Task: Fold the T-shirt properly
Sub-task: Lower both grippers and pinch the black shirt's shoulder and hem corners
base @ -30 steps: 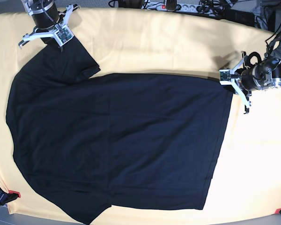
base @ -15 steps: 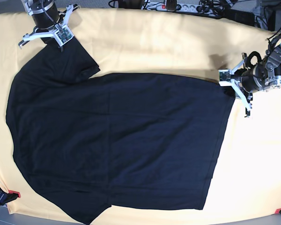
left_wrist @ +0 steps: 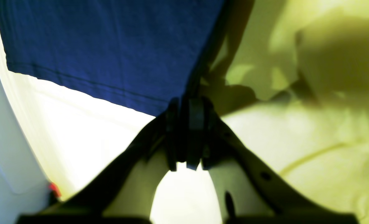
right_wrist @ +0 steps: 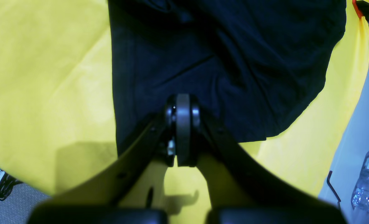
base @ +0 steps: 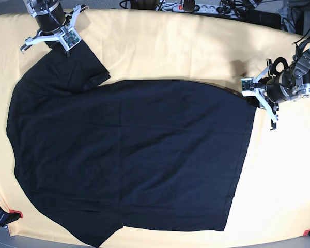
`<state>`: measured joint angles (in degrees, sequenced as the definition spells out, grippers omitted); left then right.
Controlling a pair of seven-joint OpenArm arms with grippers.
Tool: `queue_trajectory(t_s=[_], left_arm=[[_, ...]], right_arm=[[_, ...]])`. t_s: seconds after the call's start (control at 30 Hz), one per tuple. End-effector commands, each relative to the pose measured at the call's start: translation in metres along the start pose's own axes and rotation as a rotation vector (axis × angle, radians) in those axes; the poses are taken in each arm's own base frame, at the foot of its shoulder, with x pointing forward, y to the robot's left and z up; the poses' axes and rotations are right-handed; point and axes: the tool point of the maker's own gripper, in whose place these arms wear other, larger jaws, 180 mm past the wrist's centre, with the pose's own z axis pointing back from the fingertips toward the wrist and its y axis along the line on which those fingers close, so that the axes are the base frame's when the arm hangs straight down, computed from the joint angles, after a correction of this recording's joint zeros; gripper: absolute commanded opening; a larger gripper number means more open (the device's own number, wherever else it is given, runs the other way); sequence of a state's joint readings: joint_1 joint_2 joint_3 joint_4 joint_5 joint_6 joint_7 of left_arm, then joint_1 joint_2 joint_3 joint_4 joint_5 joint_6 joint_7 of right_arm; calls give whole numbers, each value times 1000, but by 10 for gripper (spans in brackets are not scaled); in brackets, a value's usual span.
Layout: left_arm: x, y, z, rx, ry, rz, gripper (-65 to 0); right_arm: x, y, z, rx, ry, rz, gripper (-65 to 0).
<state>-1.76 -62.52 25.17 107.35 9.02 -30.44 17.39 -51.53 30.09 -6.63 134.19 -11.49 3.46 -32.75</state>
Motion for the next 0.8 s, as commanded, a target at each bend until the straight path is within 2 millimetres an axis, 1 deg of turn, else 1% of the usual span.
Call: queue_trajectory(t_s=[0.0, 0.03, 0.07, 0.1, 0.13, 0.27, 0.33, 0.47, 0.5, 0.57, 0.63, 0.67, 0.73, 0.77], left_arm=[[-3, 11, 6, 26, 2, 2, -580], [-5, 11, 5, 23, 6, 10, -567], [-8, 10, 3, 23, 15, 15, -581], [-12, 10, 2, 23, 32, 21, -644], [-16, 10, 2, 27, 50, 25, -650], [-24, 22, 3, 91, 98, 50, -650], [-25, 21, 3, 87, 99, 53, -650], [-20, 18, 3, 73, 76, 89, -650], [-20, 18, 3, 73, 76, 88, -650], [-21, 18, 3, 73, 82, 88, -650], [-22, 18, 3, 73, 84, 89, -650], [-22, 18, 3, 73, 84, 89, -650], [-22, 18, 3, 73, 83, 89, -650], [-22, 18, 3, 73, 83, 89, -650]], right_arm=[[6, -4, 3, -16, -26, 4, -650], [6, -4, 3, -16, -26, 4, -650], [6, -5, 3, -17, -26, 6, -650], [6, -5, 3, -21, -25, 11, -650], [5, -6, 3, -27, -20, 19, -650], [-9, -7, 3, -26, 59, 28, -650], [-13, -6, 3, -22, 82, 39, -650], [-14, -9, 3, -32, 83, 43, -650], [-14, -13, 3, -45, 85, 46, -650], [-15, -28, 2, -89, 88, 52, -650], [-10, -45, 0, -135, 60, 38, -650], [-10, -51, -3, -151, 49, 28, -601], [-18, -62, -12, -171, 56, 14, -455], [-20, -65, -17, -168, 57, 7, -410]])
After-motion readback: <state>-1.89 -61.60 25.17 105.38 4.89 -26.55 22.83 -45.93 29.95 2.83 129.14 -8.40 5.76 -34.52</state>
